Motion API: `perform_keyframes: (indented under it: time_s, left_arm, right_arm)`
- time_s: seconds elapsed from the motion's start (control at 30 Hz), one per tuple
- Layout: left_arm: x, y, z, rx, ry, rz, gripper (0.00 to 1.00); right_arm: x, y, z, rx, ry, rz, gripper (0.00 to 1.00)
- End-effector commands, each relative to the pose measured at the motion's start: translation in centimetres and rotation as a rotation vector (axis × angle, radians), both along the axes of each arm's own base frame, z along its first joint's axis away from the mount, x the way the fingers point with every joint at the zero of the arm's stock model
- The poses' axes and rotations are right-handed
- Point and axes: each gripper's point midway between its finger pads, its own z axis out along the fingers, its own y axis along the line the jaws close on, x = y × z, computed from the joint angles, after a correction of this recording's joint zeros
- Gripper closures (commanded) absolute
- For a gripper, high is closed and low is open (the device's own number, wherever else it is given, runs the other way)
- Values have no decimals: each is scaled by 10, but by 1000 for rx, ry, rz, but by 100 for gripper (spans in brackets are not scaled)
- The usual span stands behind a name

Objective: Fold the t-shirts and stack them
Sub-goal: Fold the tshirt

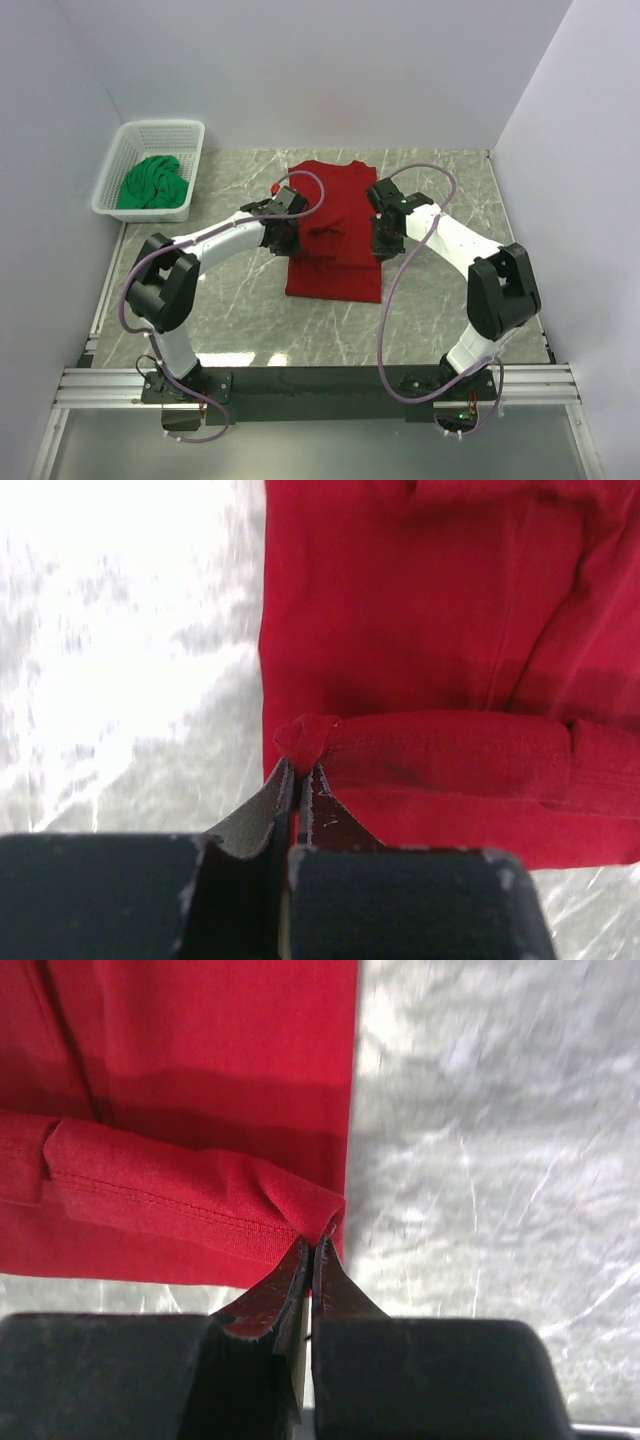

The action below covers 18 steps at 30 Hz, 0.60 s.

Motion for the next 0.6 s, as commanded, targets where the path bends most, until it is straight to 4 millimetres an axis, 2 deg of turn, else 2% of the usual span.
perform_keyframes:
  time_s: [0.0, 0.33, 0.57]
  left_arm:
    - [36, -7, 20, -18, -110, -10, 99]
    - [53, 3, 8, -16, -119, 50, 99]
    - [62, 8, 1, -12, -125, 77, 99]
  right_arm:
    - [34, -5, 14, -28, -105, -14, 100]
    - [72, -13, 22, -41, -172, -55, 100]
    - [85, -11, 15, -44, -175, -57, 100]
